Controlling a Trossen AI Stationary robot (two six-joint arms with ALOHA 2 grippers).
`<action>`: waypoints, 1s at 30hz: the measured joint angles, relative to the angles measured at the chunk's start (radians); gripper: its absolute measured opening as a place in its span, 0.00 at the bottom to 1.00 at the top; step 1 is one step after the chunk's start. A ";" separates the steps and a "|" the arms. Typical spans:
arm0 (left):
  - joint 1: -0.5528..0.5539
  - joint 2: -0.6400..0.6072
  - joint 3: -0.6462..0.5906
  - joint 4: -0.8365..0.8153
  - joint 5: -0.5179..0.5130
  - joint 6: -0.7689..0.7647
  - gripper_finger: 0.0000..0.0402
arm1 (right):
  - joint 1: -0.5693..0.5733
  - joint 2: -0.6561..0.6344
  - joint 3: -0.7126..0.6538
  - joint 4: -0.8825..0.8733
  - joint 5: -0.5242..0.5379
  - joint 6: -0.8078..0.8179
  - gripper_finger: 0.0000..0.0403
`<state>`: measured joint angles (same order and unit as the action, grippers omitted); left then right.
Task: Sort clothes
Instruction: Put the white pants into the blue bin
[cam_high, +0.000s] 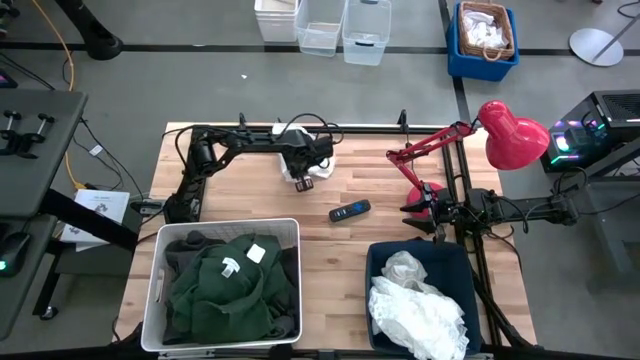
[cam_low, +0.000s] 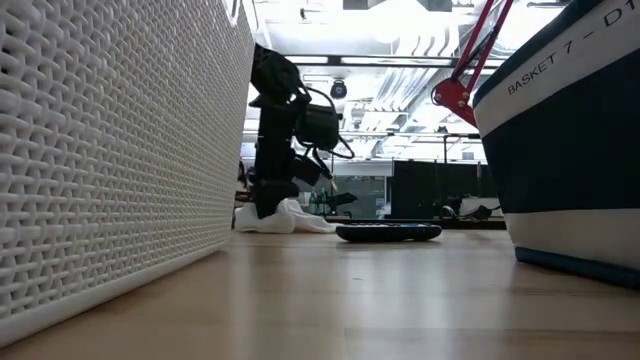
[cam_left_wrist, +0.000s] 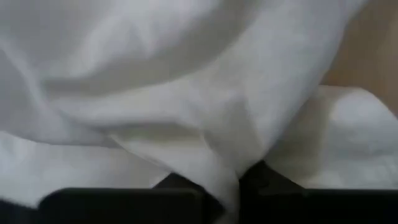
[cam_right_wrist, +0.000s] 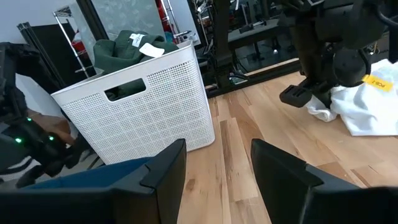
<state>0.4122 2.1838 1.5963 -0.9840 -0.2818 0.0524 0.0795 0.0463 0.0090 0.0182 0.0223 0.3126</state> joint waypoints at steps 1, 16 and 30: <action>0.000 -0.005 0.003 -0.005 0.024 0.004 0.05 | 0.000 0.000 0.000 0.000 0.000 0.000 0.44; -0.204 -0.554 0.034 0.238 0.113 0.021 0.00 | 0.000 0.000 0.000 0.000 0.000 0.000 0.44; -0.713 -0.510 0.035 1.022 0.266 -0.030 0.00 | 0.000 0.000 0.000 0.000 0.000 0.000 0.44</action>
<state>-0.3009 1.6734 1.6310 0.0382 -0.0155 0.0227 0.0792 0.0463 0.0090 0.0181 0.0223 0.3126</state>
